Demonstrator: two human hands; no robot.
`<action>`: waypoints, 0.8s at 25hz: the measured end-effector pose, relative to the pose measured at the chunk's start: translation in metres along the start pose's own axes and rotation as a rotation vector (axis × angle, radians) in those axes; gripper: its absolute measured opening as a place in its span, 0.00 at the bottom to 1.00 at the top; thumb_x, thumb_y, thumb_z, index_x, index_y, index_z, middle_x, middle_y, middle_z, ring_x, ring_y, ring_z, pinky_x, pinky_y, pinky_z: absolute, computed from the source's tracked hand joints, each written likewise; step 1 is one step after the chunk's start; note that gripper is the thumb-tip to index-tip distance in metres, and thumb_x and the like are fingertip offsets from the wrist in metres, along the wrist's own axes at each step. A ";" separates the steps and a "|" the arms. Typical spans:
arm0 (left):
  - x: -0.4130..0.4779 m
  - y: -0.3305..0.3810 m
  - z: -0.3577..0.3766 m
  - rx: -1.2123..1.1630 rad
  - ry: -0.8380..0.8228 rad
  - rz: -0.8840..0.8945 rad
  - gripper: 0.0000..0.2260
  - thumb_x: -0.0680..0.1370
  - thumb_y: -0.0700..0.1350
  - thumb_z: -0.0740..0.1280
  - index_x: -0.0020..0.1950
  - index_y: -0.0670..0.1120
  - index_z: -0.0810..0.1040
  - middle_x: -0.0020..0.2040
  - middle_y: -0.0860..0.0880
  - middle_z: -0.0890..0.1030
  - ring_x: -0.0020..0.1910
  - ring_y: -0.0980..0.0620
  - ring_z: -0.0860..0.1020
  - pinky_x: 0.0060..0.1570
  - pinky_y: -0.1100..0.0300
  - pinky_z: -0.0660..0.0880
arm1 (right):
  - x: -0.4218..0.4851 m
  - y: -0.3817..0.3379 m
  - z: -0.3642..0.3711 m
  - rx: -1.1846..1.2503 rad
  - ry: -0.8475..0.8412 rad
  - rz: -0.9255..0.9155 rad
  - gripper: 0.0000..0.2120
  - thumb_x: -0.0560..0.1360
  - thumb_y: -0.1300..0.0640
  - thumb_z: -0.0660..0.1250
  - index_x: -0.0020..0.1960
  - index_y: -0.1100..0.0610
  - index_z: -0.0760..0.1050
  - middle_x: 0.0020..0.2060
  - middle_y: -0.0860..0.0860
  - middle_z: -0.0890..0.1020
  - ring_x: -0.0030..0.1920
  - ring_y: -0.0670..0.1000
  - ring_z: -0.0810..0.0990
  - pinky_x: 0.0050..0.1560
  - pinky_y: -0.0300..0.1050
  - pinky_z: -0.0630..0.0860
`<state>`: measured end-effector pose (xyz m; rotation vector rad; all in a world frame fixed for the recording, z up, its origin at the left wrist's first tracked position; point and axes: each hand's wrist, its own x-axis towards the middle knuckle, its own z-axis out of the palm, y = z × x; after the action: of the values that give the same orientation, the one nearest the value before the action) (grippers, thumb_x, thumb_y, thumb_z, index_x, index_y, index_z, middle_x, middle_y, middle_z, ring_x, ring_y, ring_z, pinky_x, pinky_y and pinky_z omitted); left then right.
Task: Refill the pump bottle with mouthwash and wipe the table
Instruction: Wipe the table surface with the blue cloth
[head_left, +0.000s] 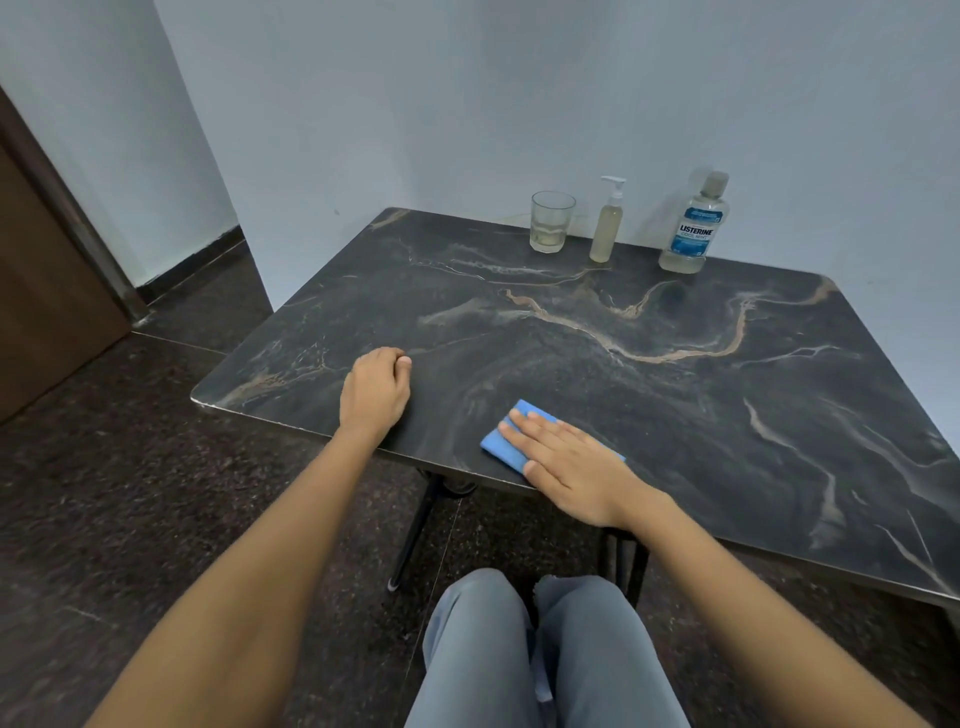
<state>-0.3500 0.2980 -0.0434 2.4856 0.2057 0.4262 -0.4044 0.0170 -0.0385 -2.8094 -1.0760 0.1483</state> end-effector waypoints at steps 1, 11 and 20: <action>0.002 -0.010 -0.005 0.042 -0.012 0.001 0.15 0.82 0.45 0.57 0.59 0.39 0.77 0.56 0.40 0.79 0.59 0.39 0.75 0.57 0.47 0.71 | -0.011 0.010 0.000 -0.009 0.011 0.036 0.25 0.82 0.48 0.45 0.78 0.47 0.45 0.77 0.45 0.47 0.76 0.43 0.44 0.75 0.43 0.43; 0.025 -0.077 -0.029 0.146 0.040 -0.035 0.17 0.81 0.46 0.58 0.67 0.40 0.74 0.68 0.38 0.74 0.70 0.42 0.68 0.66 0.47 0.65 | 0.043 0.118 -0.019 0.038 0.140 0.605 0.25 0.82 0.49 0.45 0.78 0.51 0.50 0.78 0.49 0.51 0.77 0.47 0.48 0.76 0.51 0.46; 0.030 -0.086 -0.026 0.113 0.126 -0.030 0.15 0.82 0.45 0.56 0.64 0.41 0.75 0.63 0.42 0.77 0.64 0.42 0.73 0.62 0.48 0.67 | 0.223 0.025 -0.018 0.038 0.032 0.391 0.26 0.82 0.50 0.44 0.78 0.56 0.46 0.78 0.52 0.48 0.77 0.52 0.46 0.76 0.54 0.45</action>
<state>-0.3350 0.3885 -0.0668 2.5644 0.3262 0.5736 -0.2196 0.1463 -0.0345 -2.9407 -0.4999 0.1587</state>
